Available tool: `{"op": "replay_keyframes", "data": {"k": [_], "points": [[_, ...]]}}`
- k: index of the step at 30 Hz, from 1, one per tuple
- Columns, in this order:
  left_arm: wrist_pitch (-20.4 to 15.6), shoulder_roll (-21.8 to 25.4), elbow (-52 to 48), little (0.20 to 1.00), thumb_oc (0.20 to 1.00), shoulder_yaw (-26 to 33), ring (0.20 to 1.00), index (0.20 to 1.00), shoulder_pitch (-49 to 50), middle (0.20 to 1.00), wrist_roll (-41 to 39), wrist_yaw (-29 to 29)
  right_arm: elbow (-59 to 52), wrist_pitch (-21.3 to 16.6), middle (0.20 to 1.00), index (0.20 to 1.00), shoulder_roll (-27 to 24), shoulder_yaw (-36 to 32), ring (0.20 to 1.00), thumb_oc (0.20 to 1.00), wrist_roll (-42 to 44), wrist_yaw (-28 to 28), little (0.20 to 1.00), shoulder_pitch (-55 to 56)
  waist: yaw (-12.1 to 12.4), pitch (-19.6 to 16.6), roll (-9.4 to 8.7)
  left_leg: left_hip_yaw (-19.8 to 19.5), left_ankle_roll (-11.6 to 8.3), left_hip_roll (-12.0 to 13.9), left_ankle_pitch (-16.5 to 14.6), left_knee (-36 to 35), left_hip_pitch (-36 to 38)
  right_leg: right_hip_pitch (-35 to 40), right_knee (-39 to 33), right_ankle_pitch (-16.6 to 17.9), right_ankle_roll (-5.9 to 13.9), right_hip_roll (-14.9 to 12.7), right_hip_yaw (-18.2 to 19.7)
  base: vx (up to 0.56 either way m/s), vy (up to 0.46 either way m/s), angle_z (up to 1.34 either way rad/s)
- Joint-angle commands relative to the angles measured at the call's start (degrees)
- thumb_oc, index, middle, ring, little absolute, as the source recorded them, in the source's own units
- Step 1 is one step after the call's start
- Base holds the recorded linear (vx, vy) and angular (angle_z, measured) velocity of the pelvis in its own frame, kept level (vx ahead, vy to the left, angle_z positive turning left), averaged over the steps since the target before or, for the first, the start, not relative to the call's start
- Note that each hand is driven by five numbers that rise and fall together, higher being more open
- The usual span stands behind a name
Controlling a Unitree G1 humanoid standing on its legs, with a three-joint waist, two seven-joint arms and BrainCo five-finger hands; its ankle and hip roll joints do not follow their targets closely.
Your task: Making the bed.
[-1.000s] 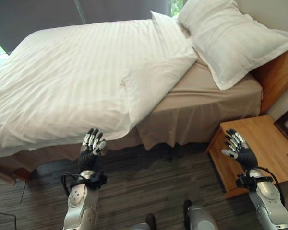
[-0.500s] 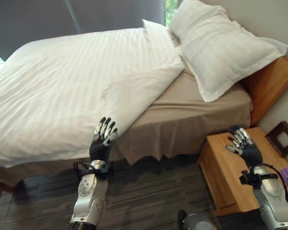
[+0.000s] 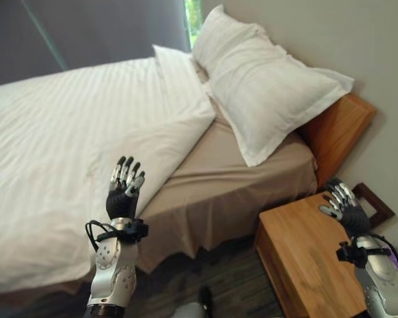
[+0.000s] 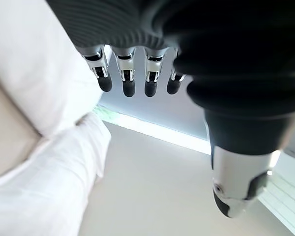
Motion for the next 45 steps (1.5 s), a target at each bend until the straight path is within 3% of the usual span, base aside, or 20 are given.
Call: {"op": "replay_keyframes", "data": {"k": [1,6,7,8,9,10,15,19,25,27,30,37,45], "points": [[-4.9,4.2,-2.5,1.0,1.0,4.5,1.0,1.0,-3.0,1.0,5.9,2.8,-1.4,-2.7,1.0,1.0,-0.8,-1.4,1.0,1.0,-0.6,0.9,1.0,-3.8,1.9,-1.9,-2.46,0.7,-9.96,2.7,0.0,-1.8,3.9,-3.4,-12.1,10.3,4.83,-10.5,-0.8,0.05,0.078,-0.09],[-2.9,13.8,3.2,1.0,1.0,8.5,1.0,1.0,-5.3,1.0,17.2,7.6,-1.3,-1.4,1.0,1.0,-2.1,0.0,1.0,1.0,-0.7,2.8,1.0,-4.5,2.0,-2.3,-2.32,1.5,-9.01,1.7,-1.1,-1.8,4.5,-3.2,-11.9,10.1,5.74,-11.7,0.0,0.07,0.11,-0.03],[-1.5,18.8,10.8,1.0,1.0,8.5,1.0,1.0,-7.8,1.0,16.6,8.1,-1.2,-0.6,1.0,1.0,-3.0,1.0,1.0,1.0,0.2,3.8,1.0,-5.0,1.6,-2.2,-2.18,2.0,-8.85,1.5,-1.4,-1.8,4.6,-3.3,-11.8,10.0,6.18,-12.0,0.3,0.04,0.082,-0.03],[-1.7,19.0,11.2,1.0,1.0,8.3,1.0,1.0,-8.1,1.0,16.4,8.0,-1.2,-0.7,1.0,1.0,-2.9,0.9,1.0,1.0,0.3,3.8,1.0,-5.1,1.7,-2.2,-2.28,2.0,-8.84,1.5,-1.4,-1.8,4.6,-3.3,-11.8,10.0,6.2,-12.0,0.3,0.03,0.098,-0.04],[0.3,26.0,19.2,1.0,1.0,8.1,1.0,1.0,-11.6,1.0,18.1,8.8,-1.3,0.1,1.0,1.0,-4.0,2.1,1.0,1.0,0.7,4.8,1.0,-5.1,0.9,-1.9,-1.88,2.3,-8.72,1.4,-1.5,-1.9,4.4,-3.8,-11.5,10.1,6.59,-12.2,0.8,0.01,0.046,-0.01],[0.1,26.3,19.8,1.0,1.0,7.7,1.0,1.0,-12.2,1.0,17.9,8.7,-1.3,0.1,1.0,1.0,-3.8,2.0,1.0,1.0,0.7,4.8,1.0,-5.2,1.0,-1.9,-2.04,2.3,-8.72,1.3,-1.5,-1.8,4.3,-3.9,-11.5,10.1,6.6,-12.2,0.8,0.01,0.066,0.03],[4.4,42.7,45.3,1.0,1.0,3.7,1.0,1.0,-25.5,1.0,23.2,9.8,-1.7,1.4,1.0,1.0,-4.3,4.2,1.0,1.0,2.5,6.1,1.0,-3.7,-0.9,-0.1,-1.65,4.1,-8.65,1.5,-1.3,-2.2,2.3,-7.3,-11.1,10.9,7.67,-12.1,1.7,-0.04,0.04,-0.07],[6.8,48.3,55.6,1.0,1.0,0.4,1.0,1.0,-32.2,1.0,26.7,8.9,-1.4,2.1,1.0,1.0,-3.8,5.1,1.0,1.0,3.6,6.4,1.0,-2.5,-1.9,1.2,-1.67,4.8,-8.81,2.0,-0.9,-2.2,0.6,-9.4,-10.9,11.4,7.86,-11.8,2.1,-0.04,0.026,-0.14],[8.2,52.0,64.1,1.0,1.0,-7.9,1.0,1.0,-43.2,1.0,30.4,7.4,-1.4,2.3,1.0,1.0,-3.5,6.6,1.0,1.0,5.3,7.2,1.0,-2.9,-2.4,2.9,-2.01,5.4,-8.9,2.4,-0.5,-2.2,-1.2,-11.8,-10.9,12.2,8.13,-11.5,2.7,-0.05,0.017,-0.07],[8.8,52.7,66.8,1.0,1.0,-12.1,1.0,1.0,-50.4,1.0,30.7,8.3,-1.4,2.1,1.0,1.0,-3.2,7.7,1.0,1.0,6.4,7.1,1.0,-3.3,-3.0,5.5,-2.49,6.0,-8.92,2.7,0.2,-2.2,-4.0,-15.1,-10.4,12.9,8.22,-11.2,3.3,-0.13,0.035,-0.13],[9.0,52.3,68.5,1.0,1.0,-13.3,1.0,1.0,-52.7,1.0,29.5,8.9,-1.2,2.1,1.0,1.0,-3.1,8.2,1.0,1.0,6.5,7.0,1.0,-3.3,-3.2,6.8,-3.06,6.2,-9.03,2.8,0.7,-2.2,-6.0,-17.2,-10.4,13.7,8.21,-11.2,3.4,-0.07,0.02,-0.07],[8.8,51.3,69.7,1.0,1.0,-13.2,1.0,1.0,-56.1,1.0,24.4,10.2,0.2,1.9,1.0,1.0,-2.0,9.2,1.0,1.0,8.3,6.6,1.0,-3.5,-3.8,9.5,-4.43,6.7,-9.31,3.2,1.4,-2.2,-10.4,-21.5,-11.2,15.7,8.3,-10.9,3.9,-0.04,0.014,-0.08],[8.8,51.2,71.2,1.0,1.0,-6.0,1.0,1.0,-52.9,1.0,17.9,15.3,0.2,2.1,1.0,1.0,-1.8,10.2,1.0,1.0,10.1,5.4,1.0,-2.4,-4.2,13.1,-6.26,7.6,-9.68,3.4,2.1,-2.2,-15.7,-26.6,-12.6,17.8,8.69,-10.4,4.4,-0.01,0.01,-0.05]]}}
